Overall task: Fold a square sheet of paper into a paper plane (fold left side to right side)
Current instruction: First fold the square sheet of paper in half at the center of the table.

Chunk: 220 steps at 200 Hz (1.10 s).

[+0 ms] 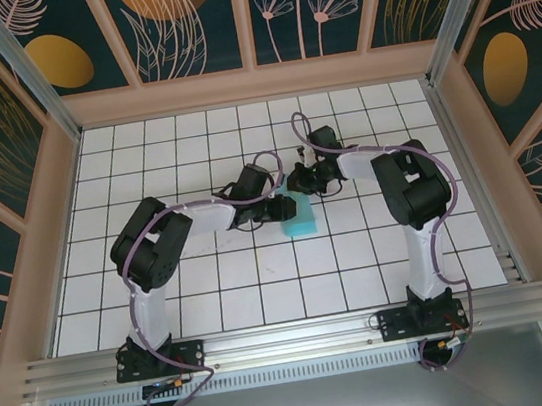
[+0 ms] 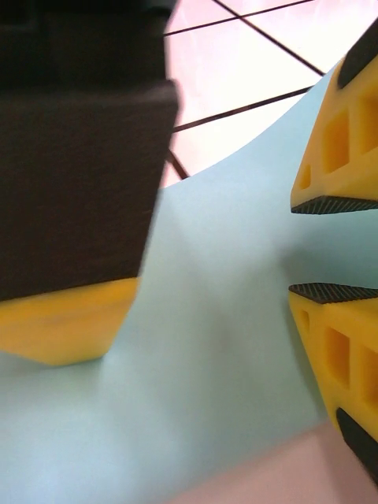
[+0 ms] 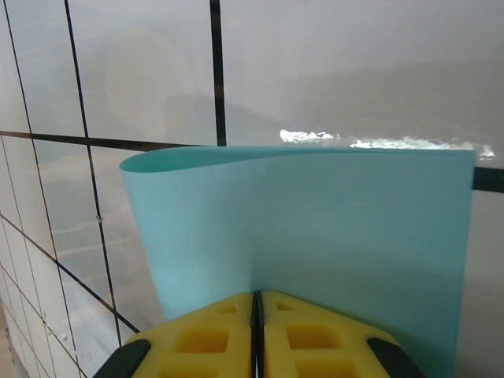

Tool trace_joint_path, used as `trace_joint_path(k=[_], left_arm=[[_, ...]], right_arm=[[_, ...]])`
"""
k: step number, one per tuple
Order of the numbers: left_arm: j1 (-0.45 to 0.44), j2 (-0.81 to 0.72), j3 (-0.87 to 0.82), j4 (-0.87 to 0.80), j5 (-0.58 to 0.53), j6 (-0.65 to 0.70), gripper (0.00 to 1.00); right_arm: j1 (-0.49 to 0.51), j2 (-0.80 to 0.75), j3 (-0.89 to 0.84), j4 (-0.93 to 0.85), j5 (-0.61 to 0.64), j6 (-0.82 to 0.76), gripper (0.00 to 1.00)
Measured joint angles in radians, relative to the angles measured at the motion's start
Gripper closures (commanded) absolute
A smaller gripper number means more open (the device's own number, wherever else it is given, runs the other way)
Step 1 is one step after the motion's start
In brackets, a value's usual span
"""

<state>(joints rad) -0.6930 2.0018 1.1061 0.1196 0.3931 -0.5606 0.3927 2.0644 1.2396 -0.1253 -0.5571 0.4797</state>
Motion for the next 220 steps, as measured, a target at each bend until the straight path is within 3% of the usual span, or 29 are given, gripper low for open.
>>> trace_joint_path(k=[220], left_arm=[[-0.106,-0.127,-0.214,0.113,-0.005,-0.036,0.68]], right_arm=[[0.002,0.0,0.0,-0.003,0.003,0.0,0.88]])
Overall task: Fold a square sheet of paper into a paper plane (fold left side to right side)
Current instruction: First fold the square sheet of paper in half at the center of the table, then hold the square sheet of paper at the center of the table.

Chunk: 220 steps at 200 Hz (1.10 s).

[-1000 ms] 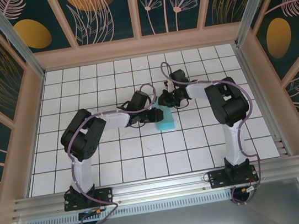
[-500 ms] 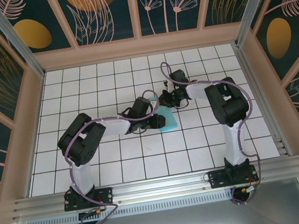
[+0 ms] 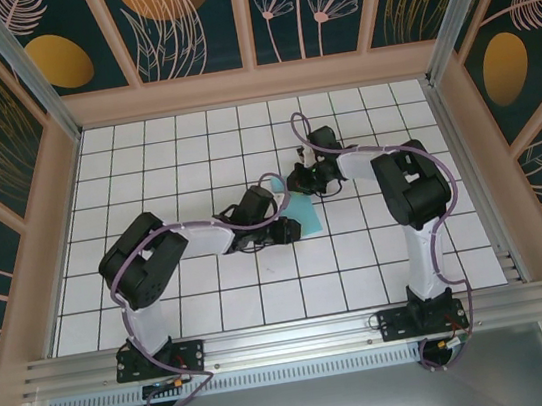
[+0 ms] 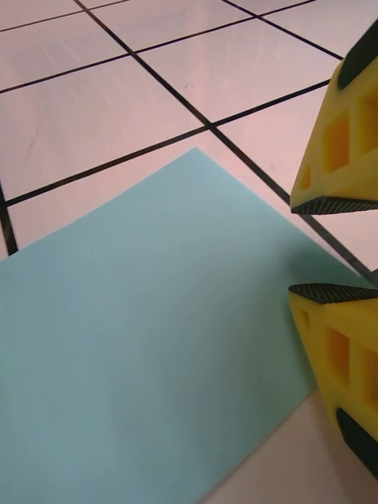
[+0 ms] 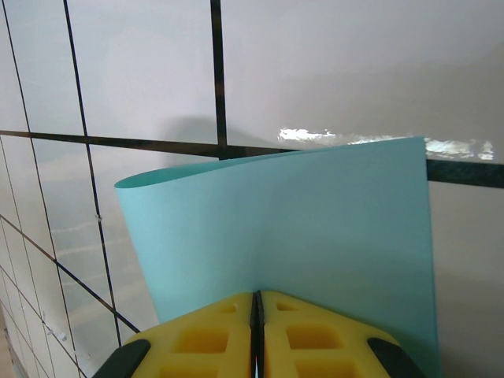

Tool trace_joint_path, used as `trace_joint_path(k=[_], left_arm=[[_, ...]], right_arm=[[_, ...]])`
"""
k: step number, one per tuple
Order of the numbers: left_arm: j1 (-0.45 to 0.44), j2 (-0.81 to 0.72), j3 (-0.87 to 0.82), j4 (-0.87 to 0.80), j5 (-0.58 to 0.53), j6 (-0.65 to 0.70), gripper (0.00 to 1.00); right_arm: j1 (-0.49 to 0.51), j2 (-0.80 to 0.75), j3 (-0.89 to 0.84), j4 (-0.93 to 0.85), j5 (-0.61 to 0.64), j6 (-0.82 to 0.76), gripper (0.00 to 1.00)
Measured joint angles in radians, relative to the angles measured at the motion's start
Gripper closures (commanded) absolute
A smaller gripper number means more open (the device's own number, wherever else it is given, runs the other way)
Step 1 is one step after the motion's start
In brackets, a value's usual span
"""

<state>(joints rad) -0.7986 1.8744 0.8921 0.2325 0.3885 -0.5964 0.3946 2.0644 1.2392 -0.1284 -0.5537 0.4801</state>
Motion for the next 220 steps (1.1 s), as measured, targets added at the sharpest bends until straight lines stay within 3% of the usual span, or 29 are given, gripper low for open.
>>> trace_joint_path(k=[70,115,220], left_arm=[[-0.027,-0.08,-0.034,-0.101,0.055,-0.018,0.63],[0.074,-0.164,0.022,-0.132,0.102,-0.034,0.63],[0.104,0.121,0.211,-0.125,0.138,-0.033,0.64]], right_arm=[[0.002,0.0,0.0,0.0,0.002,0.0,0.87],[0.003,0.0,0.0,0.0,0.002,0.001,0.87],[0.005,-0.003,0.0,0.003,0.002,0.001,0.85]])
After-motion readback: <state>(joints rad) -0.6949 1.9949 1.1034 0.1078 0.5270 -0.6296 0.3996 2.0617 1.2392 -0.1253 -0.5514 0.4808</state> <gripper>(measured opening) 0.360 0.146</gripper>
